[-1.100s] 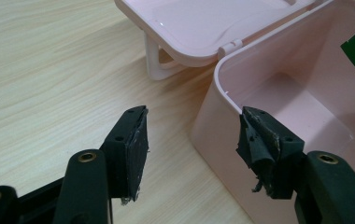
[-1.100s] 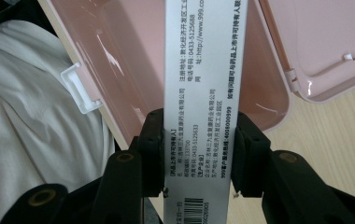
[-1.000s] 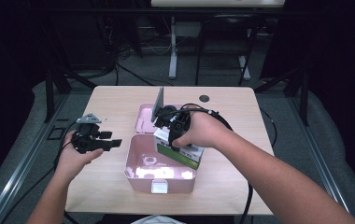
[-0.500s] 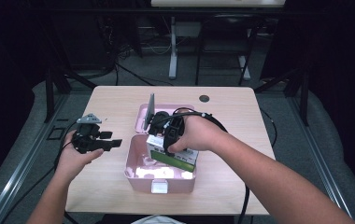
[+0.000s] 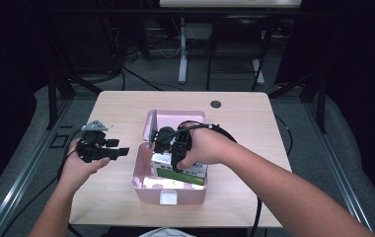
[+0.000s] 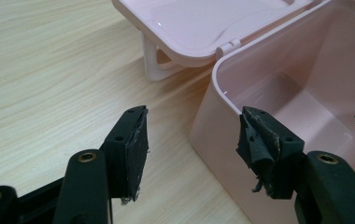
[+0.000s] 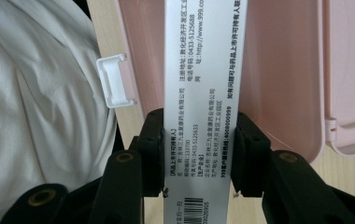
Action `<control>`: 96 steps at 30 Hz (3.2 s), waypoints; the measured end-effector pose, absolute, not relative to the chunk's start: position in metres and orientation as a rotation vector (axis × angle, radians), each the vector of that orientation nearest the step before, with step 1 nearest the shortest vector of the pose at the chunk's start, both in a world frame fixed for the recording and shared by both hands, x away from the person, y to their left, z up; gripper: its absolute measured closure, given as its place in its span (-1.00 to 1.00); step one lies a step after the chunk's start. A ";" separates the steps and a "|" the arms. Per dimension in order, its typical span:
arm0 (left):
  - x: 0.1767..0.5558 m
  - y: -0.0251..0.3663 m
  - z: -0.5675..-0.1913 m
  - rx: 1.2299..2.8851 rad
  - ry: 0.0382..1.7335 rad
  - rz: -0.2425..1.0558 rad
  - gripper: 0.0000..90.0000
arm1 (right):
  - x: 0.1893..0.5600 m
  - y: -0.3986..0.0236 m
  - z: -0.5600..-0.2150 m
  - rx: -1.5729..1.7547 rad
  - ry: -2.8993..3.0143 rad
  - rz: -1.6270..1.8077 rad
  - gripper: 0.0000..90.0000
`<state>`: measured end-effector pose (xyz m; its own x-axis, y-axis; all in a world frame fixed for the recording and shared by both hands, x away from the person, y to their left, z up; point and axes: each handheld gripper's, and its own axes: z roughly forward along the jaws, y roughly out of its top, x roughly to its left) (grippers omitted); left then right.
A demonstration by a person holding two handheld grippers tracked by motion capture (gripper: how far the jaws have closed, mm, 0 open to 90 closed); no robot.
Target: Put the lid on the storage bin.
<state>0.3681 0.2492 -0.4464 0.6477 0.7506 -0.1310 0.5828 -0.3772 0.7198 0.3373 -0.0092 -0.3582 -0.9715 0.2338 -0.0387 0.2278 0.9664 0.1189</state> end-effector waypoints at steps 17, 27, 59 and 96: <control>0.369 0.249 -0.447 2.101 1.035 0.269 -0.06 | 0.336 -0.004 -0.368 0.246 3.086 0.138 0.36; 0.369 0.250 -0.447 2.105 1.034 0.270 -0.06 | 0.337 -0.004 -0.381 0.234 3.094 0.111 0.36; 0.370 0.249 -0.450 2.103 1.042 0.274 -0.06 | 0.346 -0.005 -0.441 0.197 3.134 0.082 0.36; 0.371 0.247 -0.451 2.109 1.045 0.277 -0.06 | 0.347 -0.004 -0.472 0.129 3.188 0.076 0.35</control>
<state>0.3707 0.2473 -0.4515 0.6429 0.7550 -0.1291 0.5920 -0.3829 0.7092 0.3472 -0.0041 -0.4718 -0.9955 0.0795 0.0522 0.0819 0.9956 0.0453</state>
